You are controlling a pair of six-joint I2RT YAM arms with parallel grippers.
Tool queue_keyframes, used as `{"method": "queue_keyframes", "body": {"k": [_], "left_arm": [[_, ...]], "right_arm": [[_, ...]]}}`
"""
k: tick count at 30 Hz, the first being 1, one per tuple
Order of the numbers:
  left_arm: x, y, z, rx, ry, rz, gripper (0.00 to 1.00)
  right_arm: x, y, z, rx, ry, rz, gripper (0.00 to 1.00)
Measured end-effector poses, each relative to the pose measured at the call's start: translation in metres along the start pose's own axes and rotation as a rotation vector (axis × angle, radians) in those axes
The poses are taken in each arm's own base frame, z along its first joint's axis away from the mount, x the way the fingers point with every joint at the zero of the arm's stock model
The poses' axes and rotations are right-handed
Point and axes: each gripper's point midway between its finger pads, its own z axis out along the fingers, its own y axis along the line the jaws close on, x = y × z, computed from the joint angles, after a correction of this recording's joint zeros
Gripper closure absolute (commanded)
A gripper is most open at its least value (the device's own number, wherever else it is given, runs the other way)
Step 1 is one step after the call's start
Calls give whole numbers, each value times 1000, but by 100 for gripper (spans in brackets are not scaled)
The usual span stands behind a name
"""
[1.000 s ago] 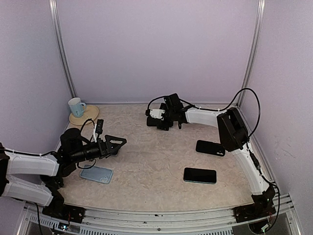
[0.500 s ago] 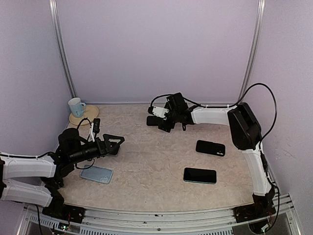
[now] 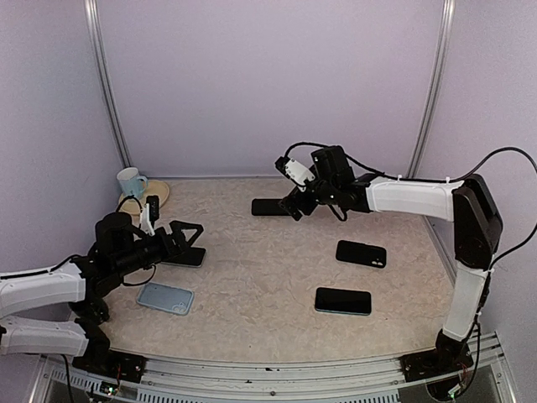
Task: Put the phone into the phone case
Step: Move the phone to the center of the board.
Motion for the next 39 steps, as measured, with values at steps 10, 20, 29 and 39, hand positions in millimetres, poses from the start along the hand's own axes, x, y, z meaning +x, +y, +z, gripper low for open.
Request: {"method": "queue_keyframes", "body": {"k": [10,20,29,39], "left_arm": [[-25,65,-7,-296,-87,-71,1],[-38,110,-7,-469,-123,-152,1],[-25,150,-5,-575,-91,-232,1],[-19,177,3,-649,-60,-277,1]], "right_arm": [[26,66,-15,-231,15,15,0],[35,107,-24,-339,24,18,0],[48,116,-33,-379,49,65,0],[52,163,-33,-528,28,-35,0]]}}
